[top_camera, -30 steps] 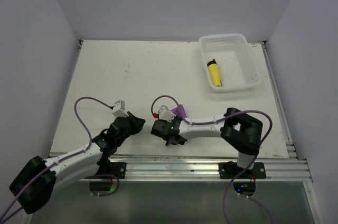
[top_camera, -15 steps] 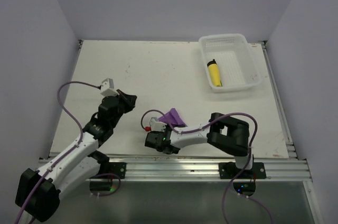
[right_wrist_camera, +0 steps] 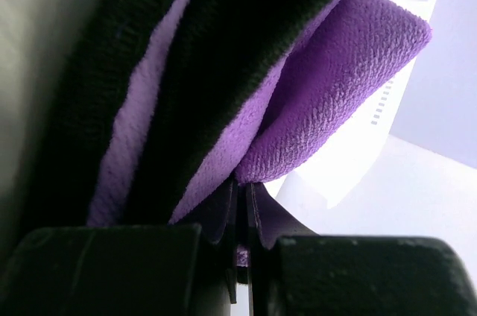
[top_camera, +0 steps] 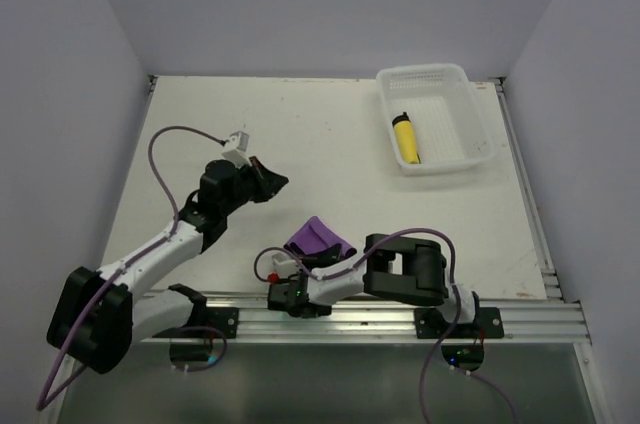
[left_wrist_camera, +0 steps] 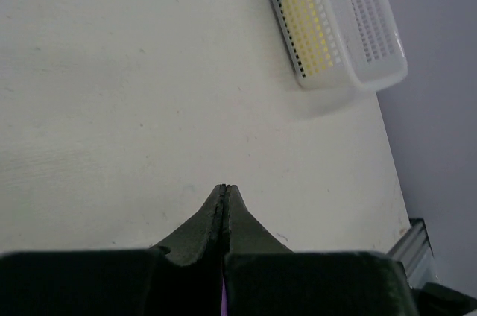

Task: Roll the towels
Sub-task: Roll the towel

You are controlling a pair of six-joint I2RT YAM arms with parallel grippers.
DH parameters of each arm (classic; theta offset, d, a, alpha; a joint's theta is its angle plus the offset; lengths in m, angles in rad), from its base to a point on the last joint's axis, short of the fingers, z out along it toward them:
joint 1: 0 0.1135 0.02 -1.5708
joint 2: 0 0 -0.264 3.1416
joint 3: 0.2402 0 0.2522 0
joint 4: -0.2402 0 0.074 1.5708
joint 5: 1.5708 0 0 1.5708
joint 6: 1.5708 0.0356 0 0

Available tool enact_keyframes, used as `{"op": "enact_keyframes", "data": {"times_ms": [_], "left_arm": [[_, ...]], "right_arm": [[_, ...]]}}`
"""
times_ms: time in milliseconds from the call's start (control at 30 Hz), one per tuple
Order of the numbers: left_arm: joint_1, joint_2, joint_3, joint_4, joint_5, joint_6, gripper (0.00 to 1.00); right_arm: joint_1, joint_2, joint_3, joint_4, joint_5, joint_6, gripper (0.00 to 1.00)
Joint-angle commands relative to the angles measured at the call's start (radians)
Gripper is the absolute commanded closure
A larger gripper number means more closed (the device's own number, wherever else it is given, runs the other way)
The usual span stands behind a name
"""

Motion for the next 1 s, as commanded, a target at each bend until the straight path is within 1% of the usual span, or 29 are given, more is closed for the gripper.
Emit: {"op": "enact_keyframes", "data": {"times_ms": [0, 33, 100, 133, 233, 300, 367, 533, 567, 700, 800, 900, 967], "left_arm": [[0.006, 0.095, 0.001, 0.179, 0.291, 0.026, 1.0], [0.006, 0.126, -0.003, 0.209, 0.355, 0.025, 1.0], [0.003, 0.148, -0.014, 0.281, 0.435, 0.023, 1.0], [0.0, 0.16, -0.02, 0.297, 0.45, 0.023, 1.0], [-0.023, 0.163, -0.023, 0.299, 0.45, 0.052, 1.0], [-0.062, 0.177, -0.014, 0.253, 0.443, 0.085, 1.0], [-0.088, 0.211, -0.025, 0.249, 0.437, 0.08, 1.0], [-0.093, 0.339, -0.077, 0.283, 0.482, 0.065, 1.0], [-0.097, 0.358, -0.08, 0.301, 0.486, 0.065, 1.0], [-0.117, 0.428, -0.065, 0.292, 0.461, 0.097, 1.0], [-0.119, 0.493, -0.042, 0.302, 0.446, 0.103, 1.0], [-0.119, 0.519, -0.027, 0.306, 0.437, 0.105, 1.0], [-0.119, 0.527, -0.017, 0.318, 0.429, 0.103, 1.0]], "right_arm": [[-0.004, 0.04, 0.051, 0.016, -0.068, 0.017, 1.0], [-0.004, 0.052, 0.066, 0.007, -0.072, 0.025, 1.0], [-0.01, 0.057, 0.079, -0.004, -0.085, 0.037, 1.0], [-0.012, 0.06, 0.082, -0.007, -0.091, 0.039, 1.0], [-0.013, 0.067, 0.089, -0.014, -0.1, 0.039, 1.0], [-0.013, 0.08, 0.094, -0.024, -0.1, 0.039, 1.0], [-0.013, 0.087, 0.1, -0.028, -0.103, 0.039, 1.0], [-0.013, 0.1, 0.111, -0.047, -0.112, 0.068, 1.0], [-0.013, 0.1, 0.111, -0.045, -0.112, 0.065, 0.99], [-0.013, 0.104, 0.112, -0.04, -0.114, 0.056, 0.99], [-0.013, 0.11, 0.114, -0.042, -0.114, 0.052, 0.95], [-0.013, 0.109, 0.112, -0.04, -0.117, 0.052, 0.92], [-0.013, 0.106, 0.108, -0.036, -0.119, 0.052, 0.87]]}}
